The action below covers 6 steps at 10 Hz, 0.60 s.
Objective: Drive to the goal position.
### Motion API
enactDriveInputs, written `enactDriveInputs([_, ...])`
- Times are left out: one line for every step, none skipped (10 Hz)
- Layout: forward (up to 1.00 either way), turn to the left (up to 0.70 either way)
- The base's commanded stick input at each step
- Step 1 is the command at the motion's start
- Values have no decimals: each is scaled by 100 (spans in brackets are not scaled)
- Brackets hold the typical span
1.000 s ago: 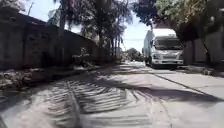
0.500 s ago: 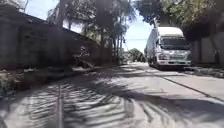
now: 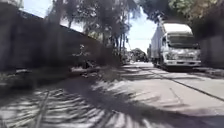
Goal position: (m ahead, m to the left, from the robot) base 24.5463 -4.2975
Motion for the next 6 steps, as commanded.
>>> enactDriveInputs([100,1])
enactDriveInputs([100,1])
enactDriveInputs([100,1])
enactDriveInputs([100,1])
enactDriveInputs([100,1])
enactDriveInputs([100,1])
